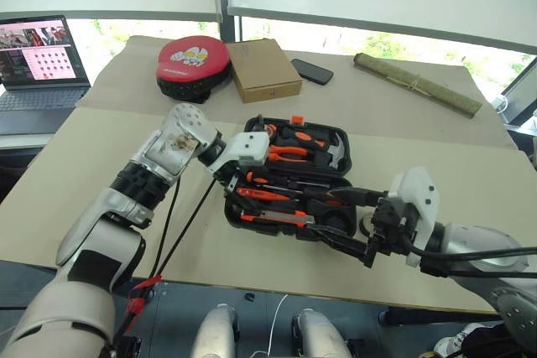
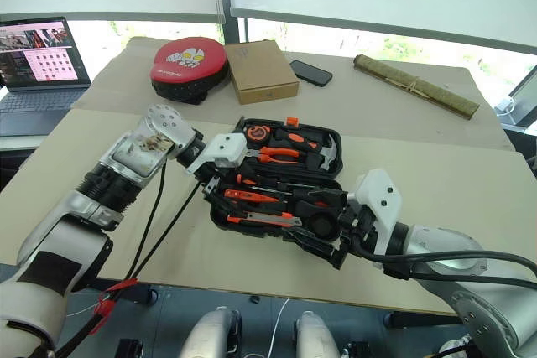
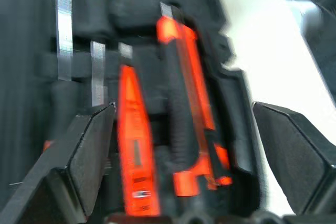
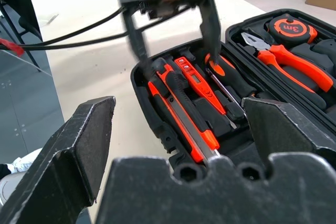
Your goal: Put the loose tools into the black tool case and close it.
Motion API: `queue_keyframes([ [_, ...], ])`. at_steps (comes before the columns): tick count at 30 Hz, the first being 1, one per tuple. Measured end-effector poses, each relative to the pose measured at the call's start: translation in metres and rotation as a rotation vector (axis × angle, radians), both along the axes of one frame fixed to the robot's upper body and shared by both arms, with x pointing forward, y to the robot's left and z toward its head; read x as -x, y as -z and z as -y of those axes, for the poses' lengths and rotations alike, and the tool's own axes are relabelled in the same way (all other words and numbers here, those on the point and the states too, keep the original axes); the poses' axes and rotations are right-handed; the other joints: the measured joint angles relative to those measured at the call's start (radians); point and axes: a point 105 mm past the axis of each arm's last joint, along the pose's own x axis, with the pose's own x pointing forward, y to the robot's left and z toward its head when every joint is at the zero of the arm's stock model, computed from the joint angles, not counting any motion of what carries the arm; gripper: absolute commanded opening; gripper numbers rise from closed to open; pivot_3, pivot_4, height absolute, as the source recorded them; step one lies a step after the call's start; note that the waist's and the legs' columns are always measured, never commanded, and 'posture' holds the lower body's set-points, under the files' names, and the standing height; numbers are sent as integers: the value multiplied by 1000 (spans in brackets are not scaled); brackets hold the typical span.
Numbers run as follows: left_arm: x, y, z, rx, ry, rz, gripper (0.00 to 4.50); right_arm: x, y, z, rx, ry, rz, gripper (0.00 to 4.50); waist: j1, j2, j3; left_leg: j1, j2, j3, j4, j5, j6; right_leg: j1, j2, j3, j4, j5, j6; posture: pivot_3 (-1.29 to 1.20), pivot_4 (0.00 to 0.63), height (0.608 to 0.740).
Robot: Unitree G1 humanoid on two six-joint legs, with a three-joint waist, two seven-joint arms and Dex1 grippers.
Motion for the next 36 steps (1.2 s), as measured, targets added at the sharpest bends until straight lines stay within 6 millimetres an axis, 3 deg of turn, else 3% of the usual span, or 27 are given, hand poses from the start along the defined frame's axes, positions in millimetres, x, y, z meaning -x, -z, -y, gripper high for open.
queue_keyframes([
  [2,-1,2,-2,31,7,21,2340,0,0,0,0,1,-1,4500,-2,0,0,0,0,0,0,0,0,0,0,0,0,0,0,0,150,740],
  [6,2,25,-8,99,-45,-23,813,0,0,0,0,1,-2,4500,-3,0,0,0,0,0,0,0,0,0,0,0,0,0,0,0,150,740],
  [9,11,34,-9,123,-39,-55,34,1,2,1,0,3,-9,4500,-3,0,0,0,0,0,0,0,0,0,0,0,1,0,0,0,150,740],
  [14,18,43,-13,103,-34,-24,34,1,2,2,2,6,-10,4500,0,1,0,1,0,0,1,0,0,2,0,-1,1,0,0,0,150,740],
  [22,7,48,-2,130,-41,64,34,2,0,1,-5,-2,-11,4500,19,3,-2,2,-1,1,7,2,4,8,0,-2,1,1,2,0,150,740],
  [31,3,52,-2,126,-37,96,34,2,1,1,-4,-3,-22,4500,15,5,-4,2,0,1,11,4,6,11,-1,-2,0,4,2,0,150,740],
  [33,3,51,-1,134,-44,83,34,2,1,1,-3,1,-22,4500,15,5,-4,2,0,1,11,4,6,11,-1,-2,0,4,2,0,150,740],
  [36,9,46,0,172,-83,-68,34,2,1,1,-1,2,-22,4500,11,5,-4,-1,0,1,11,4,6,7,0,-1,0,4,3,0,150,740],
])
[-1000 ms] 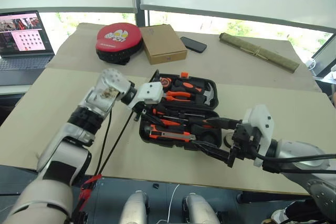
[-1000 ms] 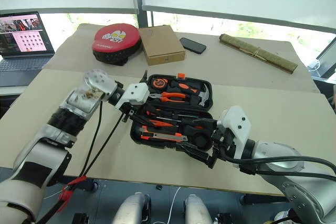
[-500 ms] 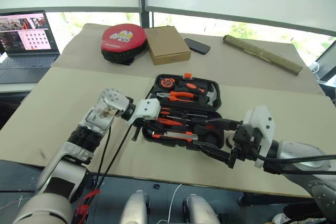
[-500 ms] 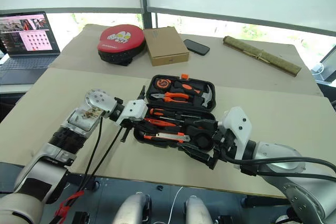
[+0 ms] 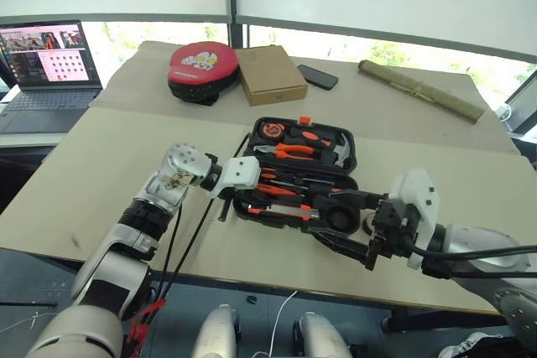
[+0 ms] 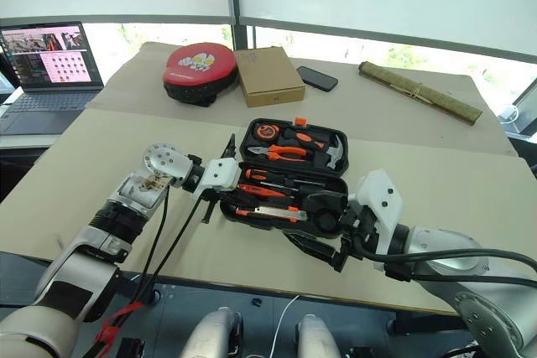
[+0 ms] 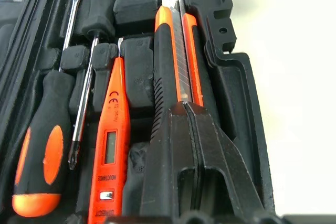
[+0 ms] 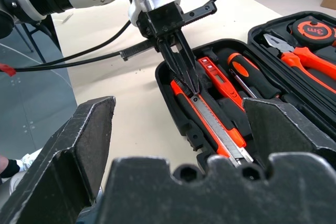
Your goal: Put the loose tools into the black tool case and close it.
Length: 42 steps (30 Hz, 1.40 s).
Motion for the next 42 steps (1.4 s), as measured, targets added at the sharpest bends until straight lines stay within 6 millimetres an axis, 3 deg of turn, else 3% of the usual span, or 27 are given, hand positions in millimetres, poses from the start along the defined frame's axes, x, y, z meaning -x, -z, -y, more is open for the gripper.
queue_keyframes([
  [7,-3,-23,8,60,-13,-11,34,-3,0,1,5,6,1,4500,-2,0,0,-1,0,-1,-1,0,0,-1,1,0,0,0,0,0,150,740],
  [13,-6,0,9,-3,-8,35,34,-4,2,2,1,11,-11,4500,-2,0,0,-1,0,0,-1,0,0,-2,1,0,0,0,0,0,150,740],
  [24,-11,16,10,-13,4,130,34,-2,5,2,-1,14,-25,4500,-1,0,0,1,0,0,-1,0,0,1,0,1,-1,0,0,0,150,740],
  [33,-7,15,7,34,-37,105,34,2,8,6,9,29,-35,4500,-2,1,-1,1,0,-1,-1,0,0,0,0,1,-1,0,0,0,150,740],
  [36,1,4,-1,99,-70,32,651,4,11,26,22,123,-47,4500,-4,1,0,-2,0,-1,-2,0,0,-2,0,1,0,0,0,0,150,740],
  [39,1,-35,-17,210,-132,6,1610,9,14,55,40,256,-66,4500,-1,1,0,-2,0,-3,-2,0,0,-2,0,0,0,0,1,0,150,740],
  [42,13,-66,-28,266,-128,-31,2735,26,20,92,72,391,-122,4500,2,1,0,-1,0,-2,-2,0,0,0,0,0,-1,-1,2,0,150,740],
])
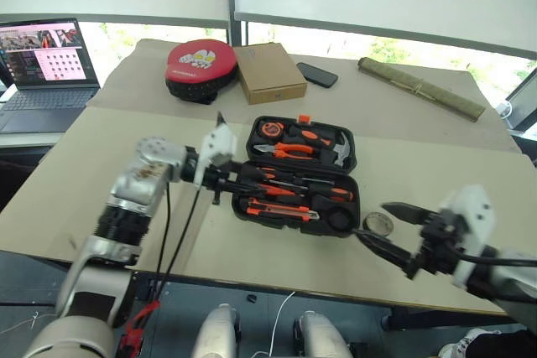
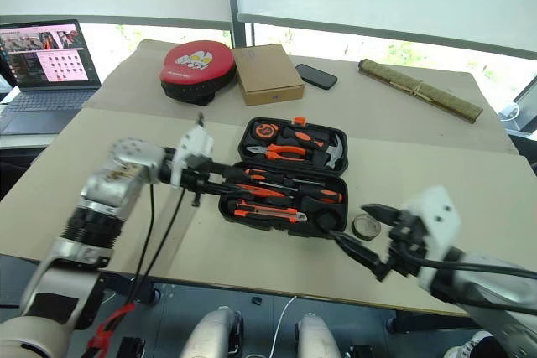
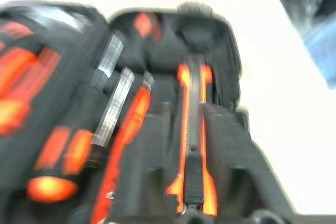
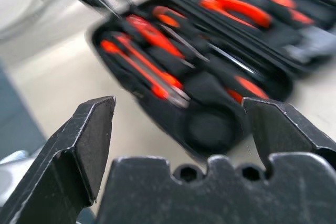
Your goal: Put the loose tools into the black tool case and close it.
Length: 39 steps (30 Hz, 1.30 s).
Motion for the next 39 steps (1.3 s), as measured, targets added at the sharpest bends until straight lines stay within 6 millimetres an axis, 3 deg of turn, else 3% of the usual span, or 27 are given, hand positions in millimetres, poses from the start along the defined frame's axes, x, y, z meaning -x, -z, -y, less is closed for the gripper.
queue_keyframes([
  [5,17,-13,4,26,57,-16,4473,23,4,42,60,106,-81,4500,-3,0,0,2,0,1,0,0,0,1,0,1,0,0,0,0,150,740],
  [9,25,-17,5,27,78,-11,4473,24,5,58,105,108,-114,4500,-15,0,0,3,1,0,-1,0,0,0,1,2,0,-1,-2,0,150,740],
  [11,27,-15,6,22,79,1,4473,9,3,57,132,69,-87,4500,-25,0,0,4,1,0,-2,0,0,0,1,3,0,-1,-2,0,150,740],
  [20,32,-8,18,11,85,39,4473,-39,24,10,227,-175,-70,4500,-25,1,1,3,-1,2,-5,0,0,-2,0,5,-1,-1,-1,0,150,740],
  [24,32,-9,19,11,83,49,4500,-48,44,6,283,-188,-114,3515,-16,1,1,3,-1,4,-5,0,0,-2,0,4,-1,-1,-1,0,150,740],
  [27,31,-9,19,10,75,52,4500,-55,55,6,311,-177,-130,2516,-16,1,1,3,-1,5,-5,0,0,-2,0,4,-1,-1,-1,0,150,740],
  [33,30,-9,18,4,71,65,4500,-72,71,3,321,-150,-134,2516,-16,1,1,3,-1,7,-5,0,0,-2,1,4,-1,-1,-1,0,150,740],
  [36,28,-8,19,-4,71,74,4500,-78,74,2,319,-139,-121,1773,-16,1,1,3,-1,7,-5,0,0,-2,1,4,0,-1,-1,0,150,740],
  [39,26,-7,17,-3,68,70,4500,-80,77,3,328,-131,-119,718,-12,1,1,3,-1,7,-5,0,0,-2,1,4,-1,-1,-1,0,150,740],
])
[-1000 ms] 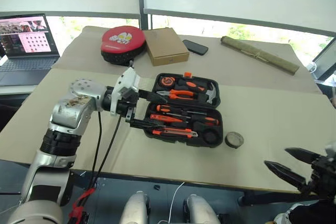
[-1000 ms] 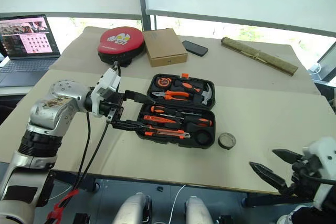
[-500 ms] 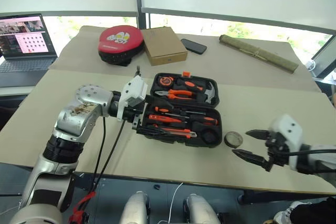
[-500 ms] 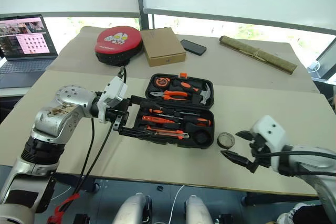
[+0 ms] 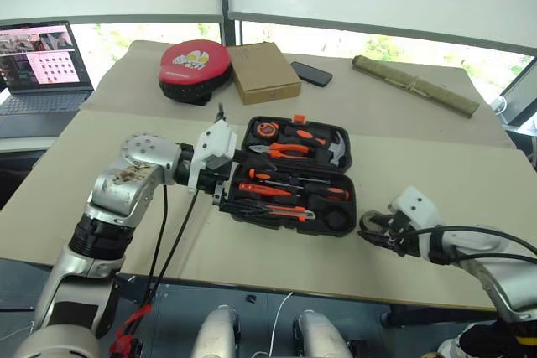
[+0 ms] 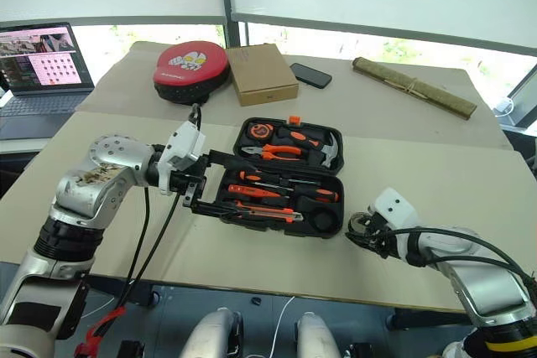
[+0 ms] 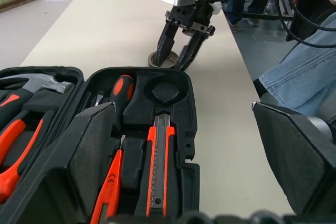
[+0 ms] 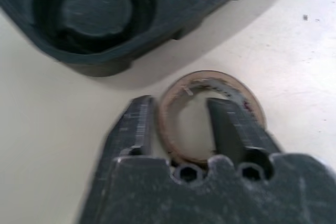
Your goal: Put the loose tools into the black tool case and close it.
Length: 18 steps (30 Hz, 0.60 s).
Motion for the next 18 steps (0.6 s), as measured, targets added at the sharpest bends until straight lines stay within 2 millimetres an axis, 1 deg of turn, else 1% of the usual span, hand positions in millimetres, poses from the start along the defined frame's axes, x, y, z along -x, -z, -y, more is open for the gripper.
queue_keyframes([
  [1,-1,0,0,-1,-1,-1,4500,0,0,-1,-3,-1,0,513,0,0,0,0,0,0,0,0,0,0,0,0,0,0,0,0,150,740],
  [2,-1,0,0,-1,0,0,4500,0,0,-1,0,0,3,170,0,0,0,0,0,0,0,0,0,0,0,0,0,0,0,0,150,740],
  [3,-1,-2,0,-2,3,6,4500,0,0,0,0,5,5,75,1,0,0,0,0,0,0,0,0,0,0,0,0,0,0,0,150,740],
  [5,-1,-4,1,-3,10,17,4500,3,0,4,-15,25,1,75,3,0,0,0,0,0,0,0,0,0,0,0,0,0,0,0,150,740],
  [7,-1,-4,1,-3,12,22,4500,7,-3,12,-52,64,-10,75,5,0,0,0,0,0,0,0,0,0,0,0,0,0,0,0,150,740],
  [8,-1,-4,0,-4,12,23,4500,7,-7,15,-70,80,-7,75,5,0,0,0,0,0,0,0,0,0,0,0,0,0,0,0,150,740],
  [10,-1,-4,-1,-10,9,25,4500,4,-28,17,-128,90,36,75,3,0,0,0,0,0,0,0,0,0,0,0,0,0,0,0,150,740],
  [11,-1,-4,-2,-14,6,25,4500,3,-40,13,-162,73,56,75,-2,0,0,0,1,0,0,0,0,0,1,0,0,0,-1,0,150,740],
  [12,0,-4,-2,-15,7,26,4500,1,-55,4,-197,35,87,75,-7,0,0,1,1,0,0,0,0,0,1,0,1,0,-1,0,150,740],
  [13,0,-3,-2,-16,10,27,4500,0,-65,-4,-219,3,106,75,-11,0,0,1,2,-1,0,0,0,0,2,0,1,0,-1,0,150,740],
  [14,1,-3,-1,-17,14,29,4500,0,-77,-18,-237,-53,128,75,-14,0,0,1,2,-2,-1,0,0,0,2,0,1,0,-1,0,150,740],
  [16,2,-2,0,-18,18,31,4500,3,-81,-34,-229,-119,126,75,-13,0,0,1,2,-2,-1,0,0,0,2,0,1,0,-1,0,150,740],
  [18,2,-1,0,-23,20,41,4500,7,-69,-54,-206,-193,69,75,-12,0,0,0,1,-1,-1,0,0,-1,1,0,0,0,-1,0,150,740],
])
